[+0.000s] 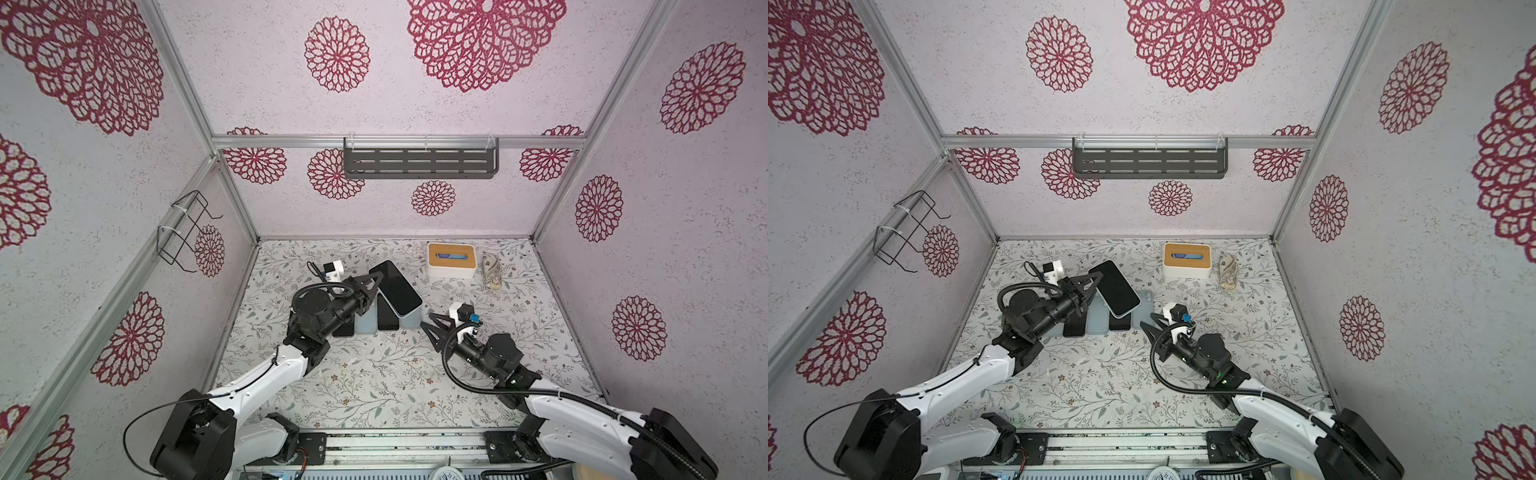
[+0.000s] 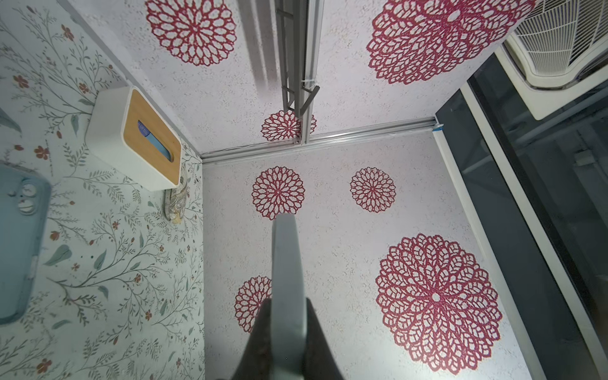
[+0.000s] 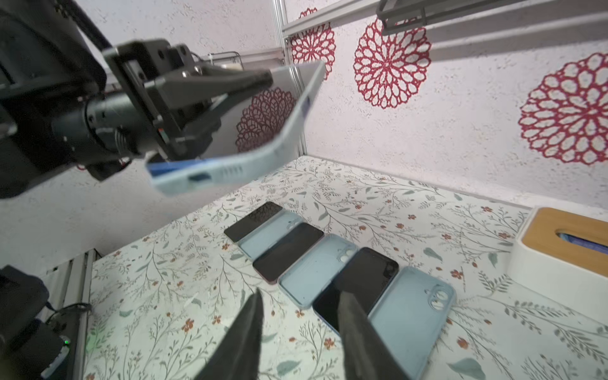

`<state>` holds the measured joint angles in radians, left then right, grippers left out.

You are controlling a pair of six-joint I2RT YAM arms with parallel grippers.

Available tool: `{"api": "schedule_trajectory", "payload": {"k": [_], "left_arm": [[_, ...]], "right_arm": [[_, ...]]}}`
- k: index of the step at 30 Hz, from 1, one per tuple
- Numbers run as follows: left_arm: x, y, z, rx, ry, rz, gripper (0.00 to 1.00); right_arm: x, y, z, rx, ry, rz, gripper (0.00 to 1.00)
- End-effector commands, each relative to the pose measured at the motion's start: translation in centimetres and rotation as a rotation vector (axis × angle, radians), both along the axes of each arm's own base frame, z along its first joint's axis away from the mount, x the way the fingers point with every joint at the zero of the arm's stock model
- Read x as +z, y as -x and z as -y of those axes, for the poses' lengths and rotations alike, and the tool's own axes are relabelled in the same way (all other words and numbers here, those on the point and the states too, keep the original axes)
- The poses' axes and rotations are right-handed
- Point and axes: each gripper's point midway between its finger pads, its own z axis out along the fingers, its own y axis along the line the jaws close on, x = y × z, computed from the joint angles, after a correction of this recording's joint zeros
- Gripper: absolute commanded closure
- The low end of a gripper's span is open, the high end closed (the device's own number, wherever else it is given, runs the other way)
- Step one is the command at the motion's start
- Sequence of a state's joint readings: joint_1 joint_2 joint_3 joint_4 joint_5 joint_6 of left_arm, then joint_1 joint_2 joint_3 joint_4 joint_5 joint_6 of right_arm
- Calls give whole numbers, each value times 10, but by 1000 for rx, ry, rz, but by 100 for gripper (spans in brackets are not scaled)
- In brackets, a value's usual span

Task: Take the phone out of the phone case
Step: Remove the phone case from the phone.

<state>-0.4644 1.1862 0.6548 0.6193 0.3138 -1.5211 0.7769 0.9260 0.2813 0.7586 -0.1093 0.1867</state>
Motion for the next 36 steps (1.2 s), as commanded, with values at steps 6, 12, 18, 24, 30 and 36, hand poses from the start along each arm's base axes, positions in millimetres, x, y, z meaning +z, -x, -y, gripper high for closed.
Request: {"api": "schedule_trajectory", "payload": {"k": [6,12,18,24,30,36], "left_arm": [[44,55,22,-552,-333,289,100],[51,71,19,-615,-553,466,100],[61,79,30,-641,-582,550,100],[63,87,43,-668,-573,575,100],[57,87,50,-685,-570,561,100],[58,83,53,-674,-566,559,100]], "right_arm": [[39,50,-8,316,-60,-26,25],[53,72,-36,557,-32,-120,28],[63,78,-49,629,-80,-119,32],[62,77,-60,658,-101,-126,39],[68,78,-65,687,-117,-120,49],[67,81,-68,716,-134,-130,57]]}}
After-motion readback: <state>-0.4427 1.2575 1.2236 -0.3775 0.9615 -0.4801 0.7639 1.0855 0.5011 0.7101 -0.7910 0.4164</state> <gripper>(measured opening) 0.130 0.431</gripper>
